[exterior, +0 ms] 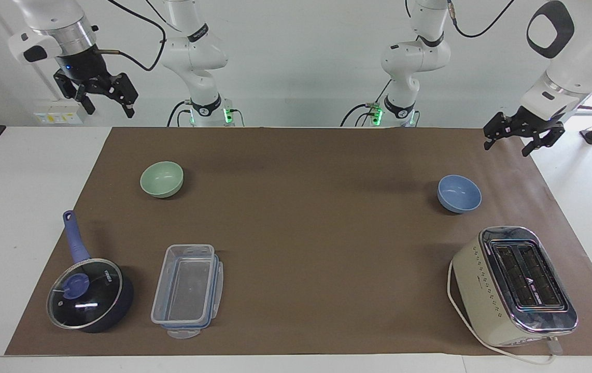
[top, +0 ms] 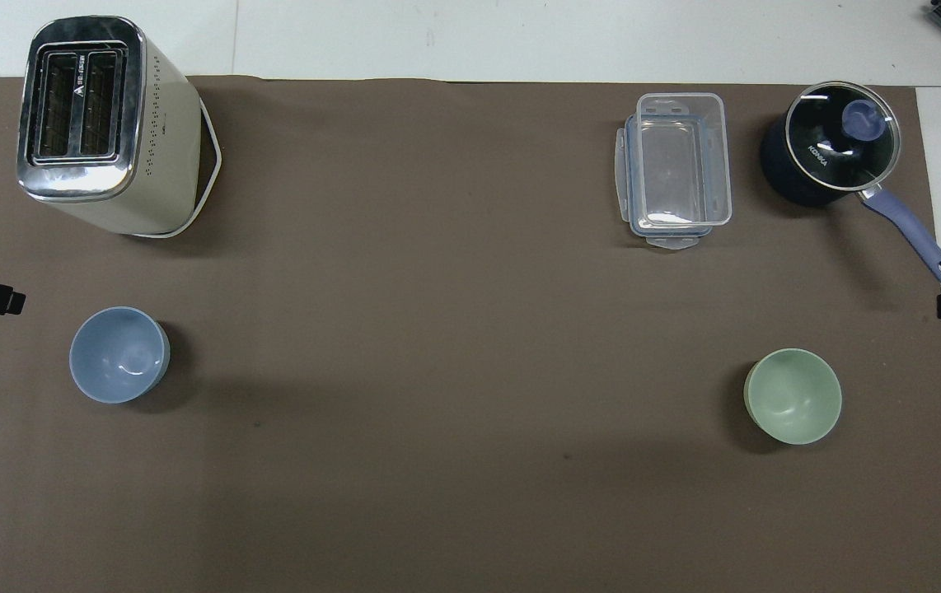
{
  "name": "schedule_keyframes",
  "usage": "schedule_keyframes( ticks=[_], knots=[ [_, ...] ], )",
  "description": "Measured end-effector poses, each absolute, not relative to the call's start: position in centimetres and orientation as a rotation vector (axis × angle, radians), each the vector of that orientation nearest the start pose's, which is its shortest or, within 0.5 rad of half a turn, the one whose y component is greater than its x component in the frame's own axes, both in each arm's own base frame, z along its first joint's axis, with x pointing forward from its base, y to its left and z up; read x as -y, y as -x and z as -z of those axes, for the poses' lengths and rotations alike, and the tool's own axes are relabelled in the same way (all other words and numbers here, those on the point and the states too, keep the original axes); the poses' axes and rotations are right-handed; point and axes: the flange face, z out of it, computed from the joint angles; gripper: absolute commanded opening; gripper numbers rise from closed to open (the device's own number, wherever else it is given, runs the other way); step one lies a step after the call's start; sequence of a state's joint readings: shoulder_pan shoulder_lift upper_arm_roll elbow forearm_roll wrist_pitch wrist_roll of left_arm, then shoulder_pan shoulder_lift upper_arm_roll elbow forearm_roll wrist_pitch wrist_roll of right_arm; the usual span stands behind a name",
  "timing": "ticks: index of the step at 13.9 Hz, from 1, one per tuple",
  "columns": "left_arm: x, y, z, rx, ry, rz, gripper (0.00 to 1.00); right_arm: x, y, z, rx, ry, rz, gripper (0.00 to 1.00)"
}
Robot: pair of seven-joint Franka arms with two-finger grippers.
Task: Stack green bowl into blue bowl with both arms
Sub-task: 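Reach the left gripper to the blue bowl rim and grasp it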
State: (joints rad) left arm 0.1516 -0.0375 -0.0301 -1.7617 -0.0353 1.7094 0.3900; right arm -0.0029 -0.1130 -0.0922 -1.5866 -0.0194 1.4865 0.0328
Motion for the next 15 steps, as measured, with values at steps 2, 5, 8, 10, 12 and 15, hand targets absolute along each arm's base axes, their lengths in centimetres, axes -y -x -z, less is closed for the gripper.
schedule_keyframes(
  ticks=[2,5,8,10,12,15],
  knots=[
    [-8.7,-54.5,-53.9,-0.430,3.173,0.030,1.00,5.4,-50.7,-67.0,-0.205,3.144,0.019,1.00],
    [-11.0,-53.9,-50.2,-0.439,3.218,0.076,1.00,5.5,-50.7,-67.0,-0.206,3.144,0.019,1.00],
    [-12.4,-53.3,-46.4,-0.440,3.253,0.077,1.00,5.5,-50.7,-67.0,-0.207,3.144,0.019,1.00],
    [-13.4,-52.8,-43.2,-0.455,3.292,0.069,1.00,5.5,-50.7,-67.0,-0.207,3.144,0.019,1.00],
    [-14.1,-52.3,-40.1,-0.450,3.315,0.084,1.00,5.5,-50.7,-66.9,-0.207,3.144,0.019,1.00],
    [-14.6,-51.8,-36.7,-0.436,3.333,0.064,1.00,5.5,-50.7,-66.9,-0.207,3.144,0.018,1.00]
  ],
)
